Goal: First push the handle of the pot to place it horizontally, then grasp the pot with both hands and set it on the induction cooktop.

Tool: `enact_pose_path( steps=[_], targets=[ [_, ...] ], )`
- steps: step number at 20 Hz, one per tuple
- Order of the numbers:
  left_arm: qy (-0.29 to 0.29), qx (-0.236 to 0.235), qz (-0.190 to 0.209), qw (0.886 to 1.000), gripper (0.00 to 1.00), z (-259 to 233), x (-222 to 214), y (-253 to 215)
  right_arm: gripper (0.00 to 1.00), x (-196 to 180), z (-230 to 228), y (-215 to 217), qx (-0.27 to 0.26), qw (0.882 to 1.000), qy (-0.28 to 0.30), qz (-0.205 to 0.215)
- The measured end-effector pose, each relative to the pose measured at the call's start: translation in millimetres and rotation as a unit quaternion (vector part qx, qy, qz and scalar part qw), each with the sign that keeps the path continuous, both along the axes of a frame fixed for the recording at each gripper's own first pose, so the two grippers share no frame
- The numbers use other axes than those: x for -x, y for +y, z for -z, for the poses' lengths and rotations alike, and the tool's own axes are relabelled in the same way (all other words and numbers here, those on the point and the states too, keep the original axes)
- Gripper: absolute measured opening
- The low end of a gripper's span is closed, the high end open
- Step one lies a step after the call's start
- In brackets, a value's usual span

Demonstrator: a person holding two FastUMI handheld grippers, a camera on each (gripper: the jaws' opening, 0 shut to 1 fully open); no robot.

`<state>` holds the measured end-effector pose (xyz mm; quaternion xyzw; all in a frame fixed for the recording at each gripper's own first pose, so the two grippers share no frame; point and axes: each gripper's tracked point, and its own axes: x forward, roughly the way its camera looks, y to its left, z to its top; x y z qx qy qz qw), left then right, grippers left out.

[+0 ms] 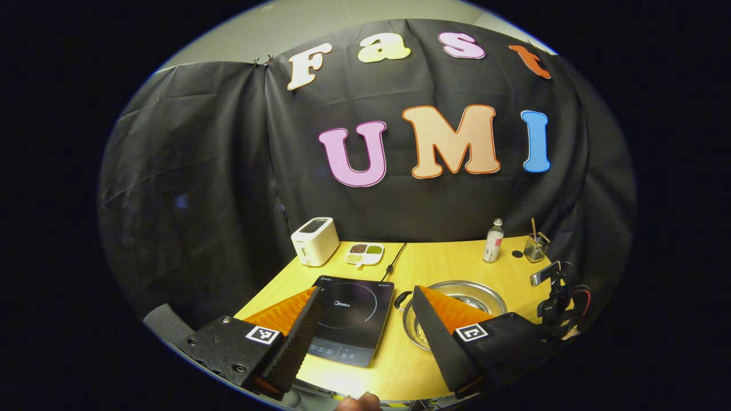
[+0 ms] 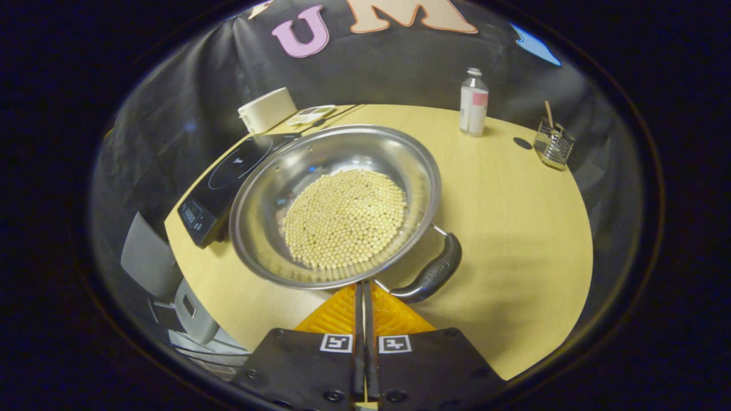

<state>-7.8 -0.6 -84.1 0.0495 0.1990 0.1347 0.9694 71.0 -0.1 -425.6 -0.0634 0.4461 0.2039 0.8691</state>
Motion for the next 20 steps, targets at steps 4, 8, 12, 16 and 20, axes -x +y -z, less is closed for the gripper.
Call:
enact_pose_path(
  steps=[4, 8, 12, 16, 20],
  targets=[
    [0.005, -0.001, 0.006, 1.000, 0.96, 2.7, -1.3, 0.4, 0.02, -19.3, -2.7, -16.2, 0.008, 1.000, -0.008, 0.025],
    [0.011, 0.007, 0.021, 1.000, 0.96, 9.2, -8.0, -2.5, 0.02, -35.1, -5.3, -27.3, 0.014, 0.998, -0.018, 0.051],
    [0.026, 0.024, 0.045, 0.998, 0.96, 30.3, -18.9, -4.7, 0.03, -45.4, -11.5, -36.2, 0.017, 0.996, -0.019, 0.091],
    [0.060, 0.049, 0.099, 0.992, 0.96, 74.8, -47.7, -6.4, 0.03, -50.0, -25.5, -53.8, 0.034, 0.987, -0.035, 0.153],
    [0.122, 0.126, 0.147, 0.973, 0.96, 131.8, -70.5, -9.9, 0.04, -47.9, -44.4, -53.9, 0.019, 0.970, -0.023, 0.242]
  ],
)
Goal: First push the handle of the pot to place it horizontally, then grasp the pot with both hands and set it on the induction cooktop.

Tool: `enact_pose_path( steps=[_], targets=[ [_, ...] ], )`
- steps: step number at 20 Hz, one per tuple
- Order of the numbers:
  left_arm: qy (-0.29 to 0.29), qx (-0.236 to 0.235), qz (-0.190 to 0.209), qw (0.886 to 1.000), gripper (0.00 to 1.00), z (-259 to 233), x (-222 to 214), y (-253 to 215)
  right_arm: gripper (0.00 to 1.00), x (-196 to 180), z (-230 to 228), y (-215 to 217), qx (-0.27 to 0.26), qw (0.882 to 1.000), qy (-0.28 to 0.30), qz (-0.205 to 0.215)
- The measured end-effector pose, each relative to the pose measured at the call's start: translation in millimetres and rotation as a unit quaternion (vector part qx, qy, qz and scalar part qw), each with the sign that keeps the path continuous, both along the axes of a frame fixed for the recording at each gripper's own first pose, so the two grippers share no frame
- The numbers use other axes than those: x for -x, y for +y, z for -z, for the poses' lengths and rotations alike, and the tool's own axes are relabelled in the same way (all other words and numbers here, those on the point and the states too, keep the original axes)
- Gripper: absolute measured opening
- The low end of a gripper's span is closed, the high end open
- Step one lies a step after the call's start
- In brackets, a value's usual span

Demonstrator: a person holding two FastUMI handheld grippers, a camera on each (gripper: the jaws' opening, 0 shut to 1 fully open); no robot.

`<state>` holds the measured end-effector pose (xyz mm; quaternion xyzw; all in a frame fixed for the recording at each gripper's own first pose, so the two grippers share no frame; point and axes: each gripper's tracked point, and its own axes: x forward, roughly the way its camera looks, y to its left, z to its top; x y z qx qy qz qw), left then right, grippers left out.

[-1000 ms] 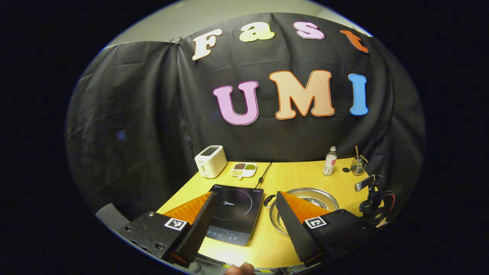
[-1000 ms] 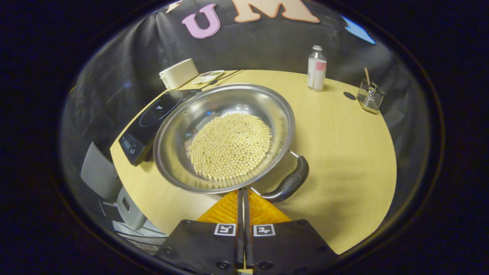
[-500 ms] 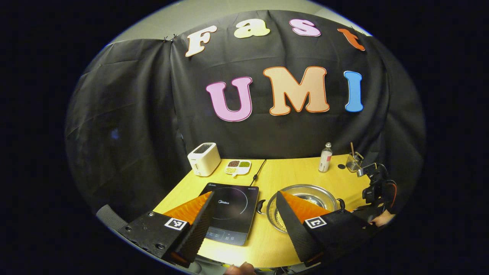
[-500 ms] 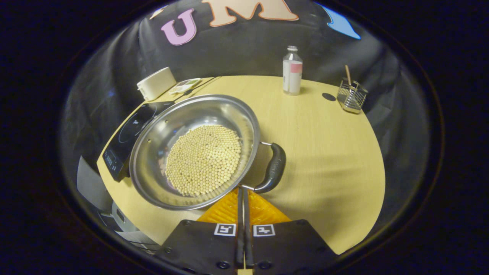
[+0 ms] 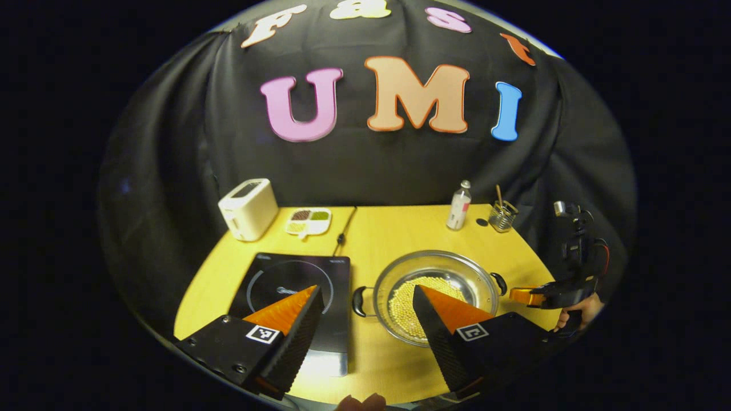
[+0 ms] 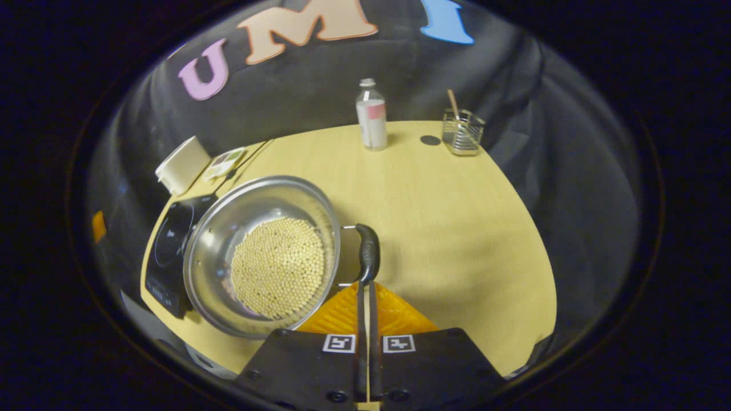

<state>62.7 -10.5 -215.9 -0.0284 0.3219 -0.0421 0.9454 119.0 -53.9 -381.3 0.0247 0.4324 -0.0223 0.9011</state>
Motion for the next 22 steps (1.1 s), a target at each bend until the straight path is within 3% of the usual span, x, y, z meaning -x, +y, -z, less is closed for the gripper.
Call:
enact_pose_path(
  steps=[3, 4, 5, 6, 12, 17, 19, 20, 22],
  targets=[
    [0.052, 0.045, 0.010, 0.998, 0.96, 41.1, -18.7, 7.1, 0.16, -5.6, -7.8, 4.6, 0.006, 0.999, 0.002, 0.051],
    [0.064, 0.048, 0.016, 0.997, 0.95, 54.1, -23.9, 11.5, 0.26, -8.6, -9.9, 5.0, 0.013, 0.998, 0.003, 0.061],
    [0.076, 0.044, 0.027, 0.996, 0.93, 66.2, -30.6, 16.7, 0.29, -8.5, -9.2, 7.8, 0.018, 0.997, 0.008, 0.069],
    [0.086, 0.041, 0.036, 0.995, 0.97, 75.9, -33.3, 20.0, 0.36, -8.9, -8.3, 10.9, 0.022, 0.997, 0.014, 0.075],
    [0.158, 0.058, 0.070, 0.983, 0.96, 134.8, -47.2, 14.3, 0.75, -6.7, -2.8, 11.6, 0.074, 0.994, 0.035, 0.072],
    [0.208, 0.071, 0.070, 0.973, 0.95, 167.5, -46.3, -8.6, 0.73, -18.6, 13.0, 6.4, 0.069, 0.994, 0.063, 0.049],
    [0.206, 0.055, 0.059, 0.975, 0.93, 172.4, -53.7, -9.2, 0.75, -27.9, 18.5, 8.2, 0.057, 0.995, 0.067, 0.040],
    [0.207, 0.044, 0.053, 0.976, 0.93, 174.6, -56.7, -9.1, 0.70, -32.1, 24.1, 9.2, 0.050, 0.996, 0.072, 0.033],
    [0.213, 0.025, 0.044, 0.976, 0.93, 178.4, -57.9, -9.0, 0.70, -38.0, 33.8, 10.9, 0.039, 0.995, 0.089, 0.021]
  ],
)
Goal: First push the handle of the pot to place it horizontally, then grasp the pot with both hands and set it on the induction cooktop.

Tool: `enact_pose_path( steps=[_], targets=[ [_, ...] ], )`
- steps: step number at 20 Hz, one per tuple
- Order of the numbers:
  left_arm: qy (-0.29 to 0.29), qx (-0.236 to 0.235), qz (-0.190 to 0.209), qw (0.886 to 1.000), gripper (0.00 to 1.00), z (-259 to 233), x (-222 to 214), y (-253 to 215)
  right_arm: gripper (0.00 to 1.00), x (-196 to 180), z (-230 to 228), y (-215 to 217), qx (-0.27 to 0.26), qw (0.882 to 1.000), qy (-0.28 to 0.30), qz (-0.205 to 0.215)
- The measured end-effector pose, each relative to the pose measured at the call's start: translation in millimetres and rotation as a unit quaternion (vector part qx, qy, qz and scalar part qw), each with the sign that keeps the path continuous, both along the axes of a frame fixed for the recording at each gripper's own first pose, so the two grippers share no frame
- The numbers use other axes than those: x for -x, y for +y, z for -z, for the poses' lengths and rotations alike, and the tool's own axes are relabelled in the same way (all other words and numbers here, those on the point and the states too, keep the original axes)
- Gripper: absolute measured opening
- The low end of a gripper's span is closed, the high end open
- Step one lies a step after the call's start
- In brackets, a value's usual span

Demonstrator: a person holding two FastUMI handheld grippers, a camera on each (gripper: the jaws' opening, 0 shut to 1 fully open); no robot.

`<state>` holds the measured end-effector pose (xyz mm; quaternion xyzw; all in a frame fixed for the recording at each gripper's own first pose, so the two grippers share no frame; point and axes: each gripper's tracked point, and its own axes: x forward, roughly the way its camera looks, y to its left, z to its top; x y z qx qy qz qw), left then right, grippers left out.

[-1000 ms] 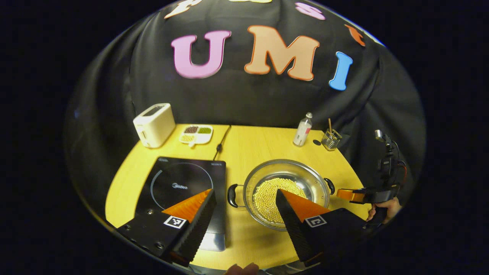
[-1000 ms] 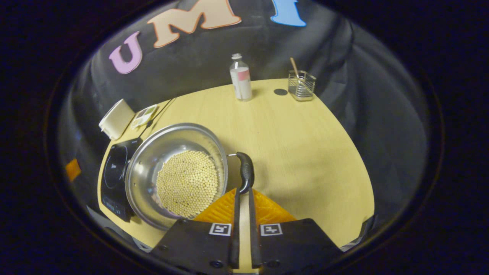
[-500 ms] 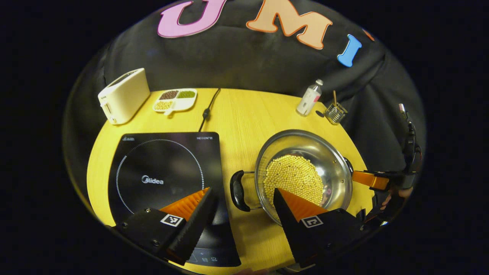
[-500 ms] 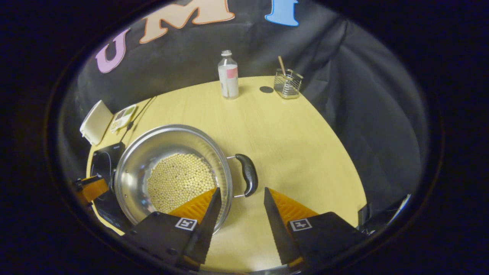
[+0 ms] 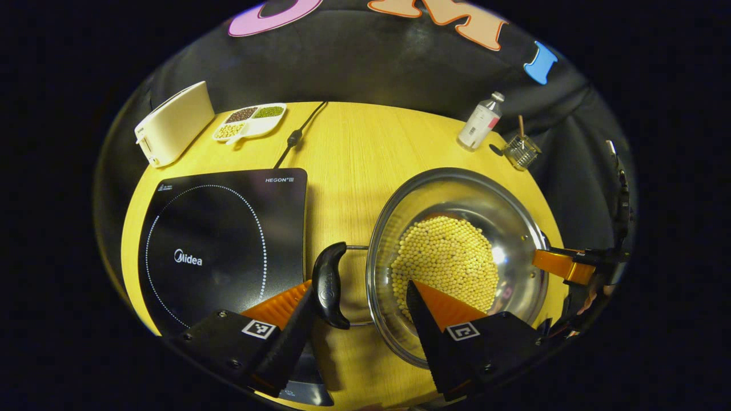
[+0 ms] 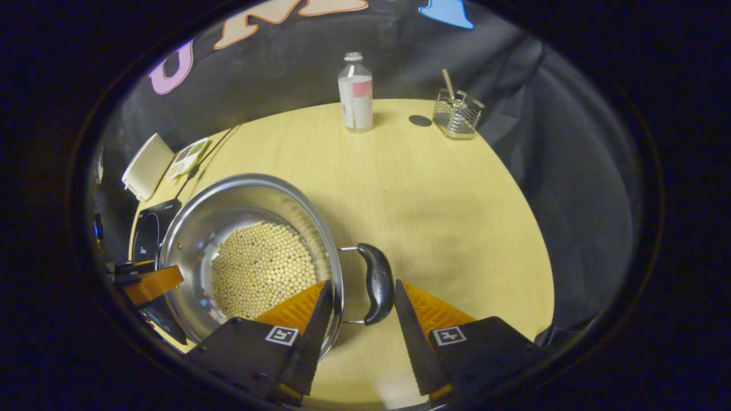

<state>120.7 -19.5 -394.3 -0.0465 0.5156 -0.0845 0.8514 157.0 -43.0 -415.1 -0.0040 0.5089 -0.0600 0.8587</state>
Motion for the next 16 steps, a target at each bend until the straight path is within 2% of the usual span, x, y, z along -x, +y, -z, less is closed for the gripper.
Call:
enact_pose_path(
  steps=[3, 6, 7, 8, 9, 10, 12, 13, 14, 15, 16],
  targets=[
    [0.013, -0.022, -0.006, 1.000, 0.93, 7.6, -0.6, -1.9, 0.70, -3.8, 5.5, 0.5, -0.021, 1.000, 0.010, -0.015],
    [0.023, -0.053, -0.022, 0.998, 0.91, 19.8, -6.2, -0.7, 0.63, -12.5, 17.8, -5.1, -0.047, 0.998, 0.024, -0.019],
    [0.027, -0.061, -0.022, 0.998, 0.90, 24.6, -7.8, -2.6, 0.64, -13.3, 19.0, -7.7, -0.050, 0.998, 0.023, -0.018],
    [0.038, -0.071, -0.022, 0.996, 0.88, 32.4, -6.4, -3.0, 0.58, -17.0, 19.1, -9.4, -0.054, 0.998, 0.018, -0.019],
    [0.054, -0.073, -0.022, 0.996, 0.90, 35.8, -1.1, -3.0, 0.63, -18.0, 17.4, -10.8, -0.059, 0.998, 0.017, -0.019],
    [0.037, -0.066, -0.034, 0.997, 0.83, 35.9, -10.6, -5.3, 0.53, -18.4, 17.0, -11.9, -0.061, 0.998, 0.016, -0.022],
    [0.052, -0.041, -0.036, 0.997, 0.77, 31.3, -4.2, -10.7, 0.52, -17.1, 16.0, -17.9, -0.059, 0.998, 0.017, -0.022],
    [0.047, -0.027, -0.043, 0.998, 0.75, 27.4, -3.9, -13.9, 0.47, -15.3, 15.8, -20.4, -0.063, 0.998, 0.022, -0.020],
    [0.041, -0.022, -0.044, 0.998, 0.67, 21.7, -2.3, -15.7, 0.48, -13.9, 14.2, -22.0, -0.070, 0.997, 0.027, -0.017],
    [0.037, -0.023, -0.042, 0.998, 0.66, 17.6, -0.7, -16.2, 0.48, -11.0, 11.2, -22.3, -0.074, 0.997, 0.028, -0.016],
    [0.037, -0.029, -0.039, 0.998, 0.65, 13.7, 3.1, -15.2, 0.52, -11.2, 8.9, -22.5, -0.074, 0.997, 0.027, -0.020]
  ],
)
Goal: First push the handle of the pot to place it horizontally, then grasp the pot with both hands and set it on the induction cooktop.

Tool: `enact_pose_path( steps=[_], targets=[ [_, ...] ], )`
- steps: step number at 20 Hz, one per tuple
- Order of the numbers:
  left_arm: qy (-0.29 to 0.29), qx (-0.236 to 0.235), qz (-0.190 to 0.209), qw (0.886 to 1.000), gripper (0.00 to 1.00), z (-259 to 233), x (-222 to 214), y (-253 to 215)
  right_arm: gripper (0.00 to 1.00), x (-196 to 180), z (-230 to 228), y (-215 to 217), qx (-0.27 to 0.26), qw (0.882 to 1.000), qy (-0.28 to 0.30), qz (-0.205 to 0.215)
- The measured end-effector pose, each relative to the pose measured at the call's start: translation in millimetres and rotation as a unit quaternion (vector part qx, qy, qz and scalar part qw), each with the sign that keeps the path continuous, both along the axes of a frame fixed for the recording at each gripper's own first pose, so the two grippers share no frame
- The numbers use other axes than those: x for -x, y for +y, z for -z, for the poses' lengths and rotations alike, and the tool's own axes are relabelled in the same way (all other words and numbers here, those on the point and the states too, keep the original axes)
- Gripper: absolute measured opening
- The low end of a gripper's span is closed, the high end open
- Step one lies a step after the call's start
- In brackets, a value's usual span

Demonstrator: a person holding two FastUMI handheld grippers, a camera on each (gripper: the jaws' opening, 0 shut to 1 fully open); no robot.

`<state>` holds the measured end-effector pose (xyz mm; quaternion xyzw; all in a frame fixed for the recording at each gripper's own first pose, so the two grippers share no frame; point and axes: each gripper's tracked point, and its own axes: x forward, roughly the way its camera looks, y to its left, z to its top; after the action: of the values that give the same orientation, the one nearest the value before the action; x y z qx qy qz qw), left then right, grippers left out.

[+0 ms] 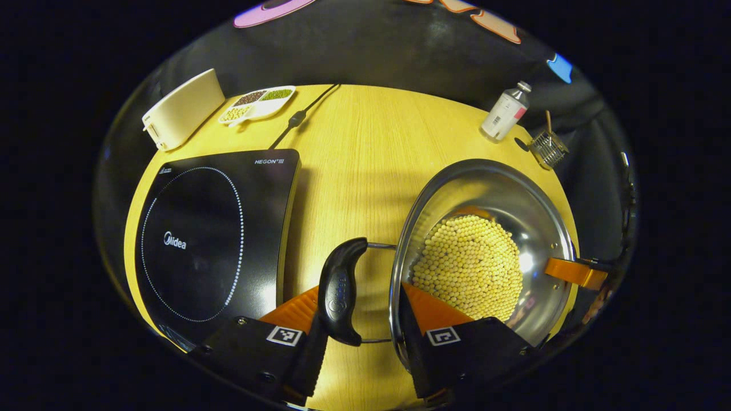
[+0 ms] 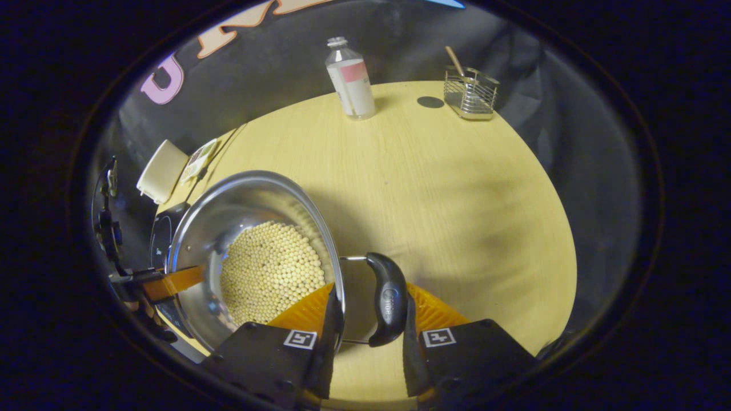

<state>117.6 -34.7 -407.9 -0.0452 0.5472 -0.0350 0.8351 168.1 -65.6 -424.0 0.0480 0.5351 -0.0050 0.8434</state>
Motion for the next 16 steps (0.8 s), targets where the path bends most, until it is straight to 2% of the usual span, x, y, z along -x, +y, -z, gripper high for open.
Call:
enact_pose_path(
  steps=[4, 5, 6, 12, 16],
  targets=[
    [-0.020, -0.019, 0.003, 1.000, 0.64, -22.5, 1.6, 9.4, 0.52, 4.1, -15.4, 11.2, -0.011, 1.000, -0.012, -0.006],
    [-0.018, -0.023, 0.005, 1.000, 0.64, -28.4, 4.8, 14.6, 0.46, 6.6, -19.5, 15.6, -0.013, 1.000, -0.011, -0.009],
    [-0.019, -0.028, 0.004, 0.999, 0.64, -34.5, 8.4, 21.0, 0.46, 8.4, -23.1, 22.2, -0.017, 1.000, -0.011, -0.013],
    [-0.020, -0.047, -0.022, 0.998, 0.65, -68.8, 30.1, 81.5, 0.46, 20.5, -39.0, 88.6, -0.049, 0.998, -0.017, -0.045],
    [-0.029, -0.045, -0.026, 0.998, 0.64, -76.0, 31.2, 124.2, 0.46, 20.6, -43.9, 132.4, -0.048, 0.998, -0.022, -0.046]
  ],
)
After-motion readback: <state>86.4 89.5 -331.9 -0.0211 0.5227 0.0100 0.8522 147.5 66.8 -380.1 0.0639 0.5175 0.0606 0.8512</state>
